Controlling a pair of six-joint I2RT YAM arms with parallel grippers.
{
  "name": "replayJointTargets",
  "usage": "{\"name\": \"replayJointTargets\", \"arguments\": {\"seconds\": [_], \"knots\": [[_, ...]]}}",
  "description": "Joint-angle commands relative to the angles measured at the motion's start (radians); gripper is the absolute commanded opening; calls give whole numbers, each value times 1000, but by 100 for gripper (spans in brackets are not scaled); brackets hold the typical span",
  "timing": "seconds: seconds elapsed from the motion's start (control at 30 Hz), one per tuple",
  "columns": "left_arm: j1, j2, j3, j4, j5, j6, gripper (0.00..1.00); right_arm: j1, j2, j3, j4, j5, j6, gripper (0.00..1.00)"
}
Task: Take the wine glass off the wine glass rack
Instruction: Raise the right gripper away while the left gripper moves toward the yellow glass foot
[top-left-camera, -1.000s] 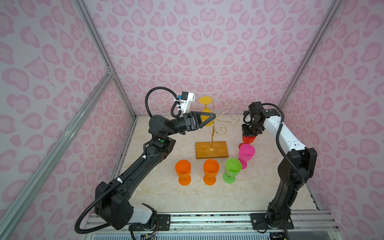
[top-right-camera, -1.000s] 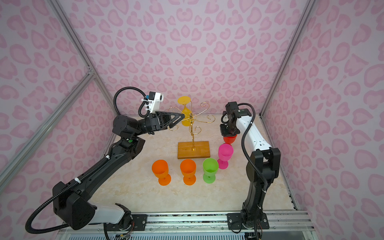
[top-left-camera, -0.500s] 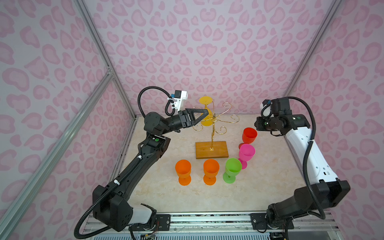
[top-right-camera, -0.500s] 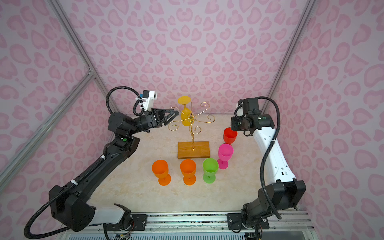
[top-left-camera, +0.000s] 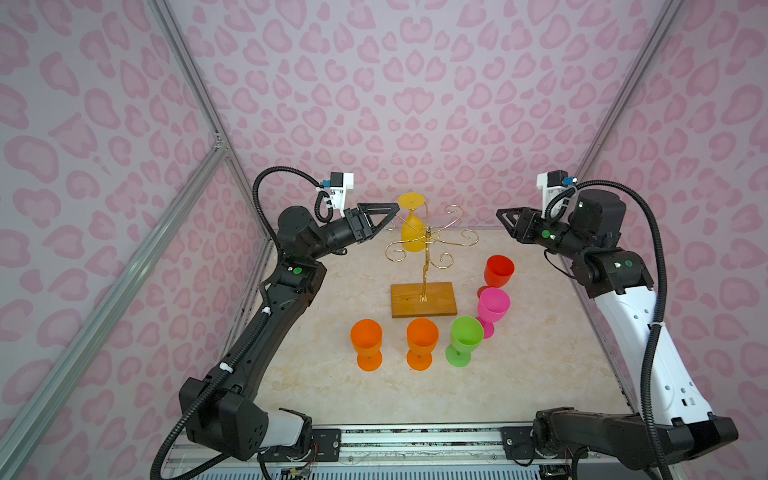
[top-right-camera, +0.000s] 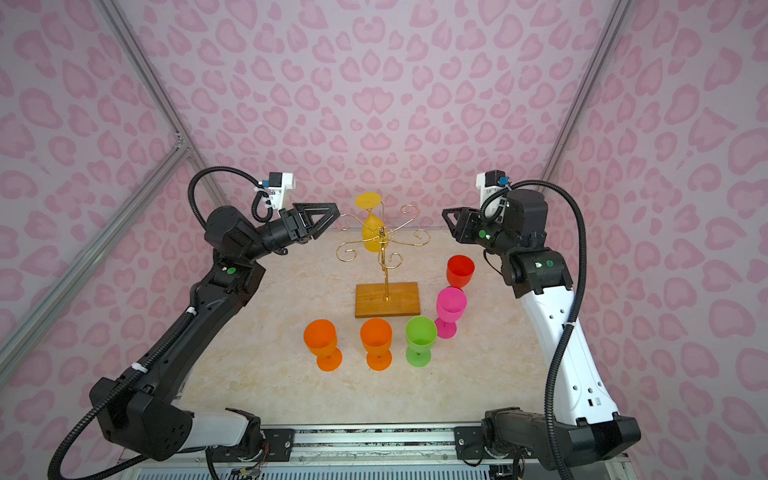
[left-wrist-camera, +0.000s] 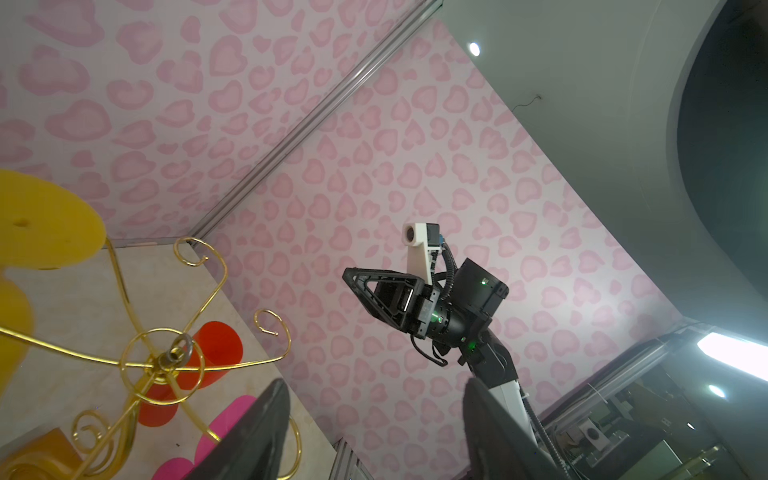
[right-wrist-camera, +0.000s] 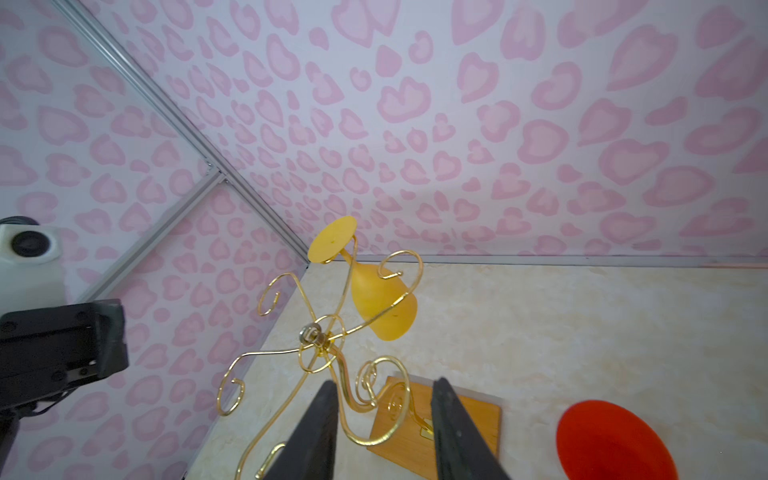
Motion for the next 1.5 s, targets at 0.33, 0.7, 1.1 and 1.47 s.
{"name": "replayJointTargets", "arguments": {"seconds": [0.33,0.7,1.1,1.47], "knots": [[97,319,363,-341,17,182,67,98,49,25,138,-54,71,39],[99,609,738,-660,18,372,65,68,-76,-56,61,0,22,38],[95,745,885,-730,45,388,61,9,-130,-105,65,-14,36,37],[69,791,943,-728,88,378,57,-1,-118,-118,86,-28,51,37]]}}
